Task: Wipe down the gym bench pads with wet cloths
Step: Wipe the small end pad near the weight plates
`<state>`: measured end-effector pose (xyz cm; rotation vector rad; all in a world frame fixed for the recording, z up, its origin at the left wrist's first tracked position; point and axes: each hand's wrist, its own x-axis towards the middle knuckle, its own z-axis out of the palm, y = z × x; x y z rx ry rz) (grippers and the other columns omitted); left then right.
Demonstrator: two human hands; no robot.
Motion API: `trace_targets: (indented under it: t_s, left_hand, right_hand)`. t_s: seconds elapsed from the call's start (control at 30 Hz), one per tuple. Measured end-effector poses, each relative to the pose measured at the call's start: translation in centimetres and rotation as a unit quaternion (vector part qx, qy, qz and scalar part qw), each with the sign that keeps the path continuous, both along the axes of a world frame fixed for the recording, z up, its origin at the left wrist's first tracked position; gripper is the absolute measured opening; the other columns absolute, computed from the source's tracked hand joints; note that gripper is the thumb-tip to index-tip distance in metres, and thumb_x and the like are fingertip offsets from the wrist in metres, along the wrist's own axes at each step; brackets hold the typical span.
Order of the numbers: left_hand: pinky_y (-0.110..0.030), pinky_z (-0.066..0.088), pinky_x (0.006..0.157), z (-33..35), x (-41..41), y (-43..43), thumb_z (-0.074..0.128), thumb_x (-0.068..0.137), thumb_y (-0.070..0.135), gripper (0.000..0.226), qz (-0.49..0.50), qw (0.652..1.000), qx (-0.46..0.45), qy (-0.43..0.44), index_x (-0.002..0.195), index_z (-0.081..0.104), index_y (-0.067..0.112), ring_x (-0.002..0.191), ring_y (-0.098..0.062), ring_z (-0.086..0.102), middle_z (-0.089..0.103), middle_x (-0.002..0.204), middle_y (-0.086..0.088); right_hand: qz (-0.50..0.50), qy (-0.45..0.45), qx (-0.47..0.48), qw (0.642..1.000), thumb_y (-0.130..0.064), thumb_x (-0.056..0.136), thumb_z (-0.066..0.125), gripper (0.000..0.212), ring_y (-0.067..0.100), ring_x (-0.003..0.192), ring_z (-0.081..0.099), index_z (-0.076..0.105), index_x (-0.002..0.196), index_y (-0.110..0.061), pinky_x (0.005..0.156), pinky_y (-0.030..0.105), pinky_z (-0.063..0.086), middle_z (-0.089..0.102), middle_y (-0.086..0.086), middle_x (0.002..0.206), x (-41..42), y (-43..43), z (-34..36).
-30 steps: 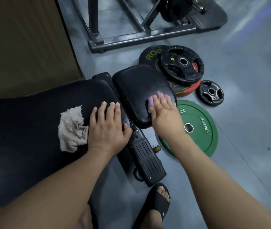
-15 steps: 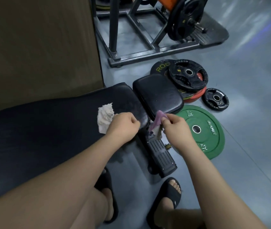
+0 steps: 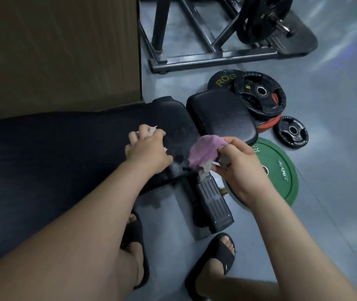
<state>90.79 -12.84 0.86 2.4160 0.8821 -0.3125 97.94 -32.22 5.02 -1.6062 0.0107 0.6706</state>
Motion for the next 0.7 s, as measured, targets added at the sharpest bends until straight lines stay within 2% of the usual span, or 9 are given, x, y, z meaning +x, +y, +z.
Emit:
trace_targets:
  t_s: [0.03,0.1,0.13,0.2,0.33,0.43,0.5,0.6,0.7]
  left_hand:
    - [-0.044,0.037,0.108,-0.1,0.3,-0.2,0.072,0.083,0.038,0.068,-0.009,1.000,0.002,0.004,0.144,0.041,0.037,0.132,-0.031,0.026,0.020,0.150,0.000]
    - [-0.044,0.035,0.106,-0.5,0.5,-0.2,0.071,0.083,0.033,0.069,-0.018,1.000,0.011,0.008,0.144,0.040,0.039,0.131,-0.032,0.025,0.017,0.151,0.001]
    - [-0.044,0.035,0.105,-0.8,0.5,-0.1,0.070,0.084,0.032,0.066,-0.019,1.000,0.016,0.010,0.143,0.041,0.040,0.130,-0.033,0.025,0.018,0.149,0.001]
    - [-0.044,0.035,0.103,-1.3,0.4,0.3,0.069,0.086,0.033,0.061,-0.014,1.000,0.024,0.014,0.140,0.043,0.041,0.126,-0.033,0.026,0.021,0.145,0.001]
    - [-0.039,0.045,0.098,-1.5,0.2,1.3,0.064,0.090,0.015,0.046,0.002,1.000,0.003,-0.019,0.133,0.056,0.028,0.116,-0.032,0.033,0.033,0.134,-0.002]
    - [-0.040,0.052,0.083,-0.9,0.1,1.4,0.059,0.092,0.004,0.032,0.018,0.998,-0.021,-0.048,0.122,0.063,0.015,0.107,-0.034,0.047,0.041,0.127,-0.008]
    - [-0.042,0.054,0.073,-0.4,0.1,1.3,0.058,0.090,0.002,0.031,0.025,0.997,-0.037,-0.058,0.118,0.066,0.013,0.099,-0.036,0.057,0.047,0.123,-0.011]
    - [-0.040,0.059,0.074,0.3,0.2,1.7,0.052,0.085,-0.001,0.033,0.042,0.995,-0.058,-0.072,0.111,0.068,0.013,0.090,-0.036,0.066,0.064,0.109,-0.011]
    - [-0.040,0.063,0.058,1.5,0.2,2.2,0.047,0.088,0.000,0.029,0.077,0.985,-0.116,-0.104,0.100,0.068,0.015,0.062,-0.034,0.071,0.070,0.095,-0.012]
  right_hand:
    - [-0.008,0.001,-0.002,1.000,-0.004,0.098,0.050,0.018,0.015,0.071,0.058,0.067,0.095,-0.010,0.079,0.039,0.057,0.063,0.001,0.074,0.6,0.2,-0.4]
    - [0.001,-0.066,-0.121,0.990,-0.006,0.096,0.055,0.014,0.020,0.066,0.054,0.068,0.092,-0.011,0.065,0.040,0.050,0.065,0.002,0.072,1.7,0.4,-2.2]
    - [0.027,-0.116,-0.198,0.973,-0.007,0.094,0.058,0.014,0.021,0.065,0.055,0.069,0.091,-0.014,0.064,0.041,0.049,0.069,0.002,0.074,2.2,0.3,-3.4]
    - [0.082,-0.189,-0.295,0.933,-0.008,0.089,0.059,0.017,0.021,0.073,0.063,0.072,0.091,-0.019,0.072,0.039,0.053,0.073,0.002,0.084,2.7,0.6,-5.1]
    - [0.096,-0.317,-0.345,0.878,-0.010,0.088,0.059,0.031,0.017,0.092,0.055,0.069,0.115,-0.022,0.090,0.020,0.041,0.051,0.004,0.113,2.3,1.4,-5.8]
    - [0.123,-0.389,-0.336,0.849,-0.015,0.091,0.064,0.031,0.018,0.096,0.055,0.069,0.121,-0.021,0.092,0.012,0.034,0.046,0.002,0.112,1.5,1.9,-6.5]
    - [0.161,-0.425,-0.342,0.822,-0.017,0.091,0.071,0.034,0.025,0.095,0.058,0.070,0.125,-0.015,0.093,0.018,0.040,0.050,0.005,0.107,0.8,2.1,-7.5]
    - [0.172,-0.487,-0.360,0.777,-0.016,0.090,0.074,0.039,0.037,0.087,0.057,0.068,0.127,-0.006,0.086,0.043,0.053,0.056,0.016,0.102,0.0,2.5,-9.4]
    - [0.179,-0.521,-0.375,0.746,-0.007,0.090,0.072,0.039,0.038,0.086,0.054,0.067,0.129,-0.003,0.082,0.043,0.054,0.058,0.021,0.107,0.0,2.8,-9.8]
